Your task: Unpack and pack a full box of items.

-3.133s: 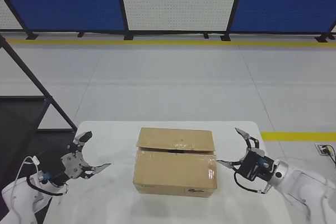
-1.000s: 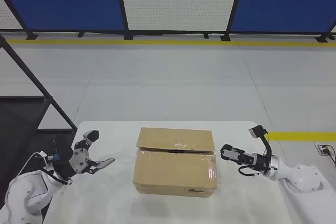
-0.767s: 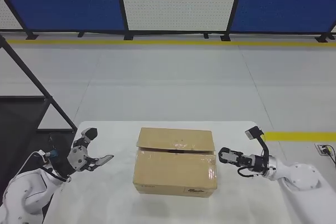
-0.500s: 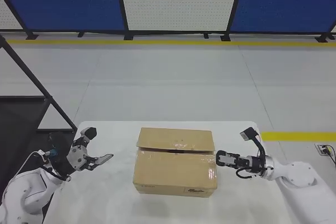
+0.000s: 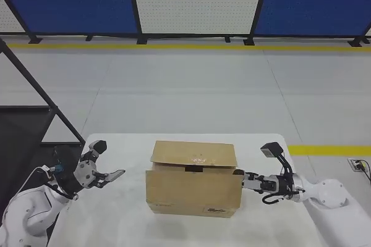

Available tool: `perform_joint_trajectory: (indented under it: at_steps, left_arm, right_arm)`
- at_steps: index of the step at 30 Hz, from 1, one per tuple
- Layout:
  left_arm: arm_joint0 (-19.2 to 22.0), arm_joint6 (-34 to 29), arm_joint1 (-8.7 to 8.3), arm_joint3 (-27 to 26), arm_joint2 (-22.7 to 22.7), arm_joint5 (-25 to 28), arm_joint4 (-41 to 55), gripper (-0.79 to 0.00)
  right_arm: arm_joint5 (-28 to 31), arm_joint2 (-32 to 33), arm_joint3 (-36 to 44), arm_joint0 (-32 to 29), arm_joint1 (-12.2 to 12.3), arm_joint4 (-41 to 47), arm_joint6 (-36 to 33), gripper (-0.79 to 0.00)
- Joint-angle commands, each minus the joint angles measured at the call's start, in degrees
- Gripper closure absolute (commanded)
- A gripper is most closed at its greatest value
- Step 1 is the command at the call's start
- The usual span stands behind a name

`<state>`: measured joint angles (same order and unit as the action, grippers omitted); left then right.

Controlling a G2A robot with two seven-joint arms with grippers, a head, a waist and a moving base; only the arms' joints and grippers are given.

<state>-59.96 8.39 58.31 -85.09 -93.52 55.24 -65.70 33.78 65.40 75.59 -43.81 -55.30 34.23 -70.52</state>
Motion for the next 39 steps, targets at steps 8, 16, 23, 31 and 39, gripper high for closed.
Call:
perform_joint_trajectory:
  at_steps: [8,16,23,31,39]
  left_arm:
    - [0.0,0.0,0.0,0.0,0.0,0.0,0.0,-0.785]
    - [0.0,0.0,0.0,0.0,0.0,0.0,0.0,-0.785]
    - [0.0,0.0,0.0,0.0,0.0,0.0,0.0,-0.785]
    - [0.0,0.0,0.0,0.0,0.0,0.0,0.0,-0.785]
    - [0.0,0.0,0.0,0.0,0.0,0.0,0.0,-0.785]
  right_arm:
    - [-0.1,-1.2,14.2,-4.7,3.7,-3.2,-0.1,-0.785]
    - [1.8,-5.2,16.4,-5.9,7.4,-8.5,1.8,-0.785]
    - [4.7,-10.0,15.2,-5.9,10.1,-13.0,4.7,-0.785]
    - [7.4,-14.9,14.2,-4.9,12.7,-14.8,7.4,-0.785]
    - [8.7,-20.6,13.0,-2.2,14.2,-15.4,8.7,-0.785]
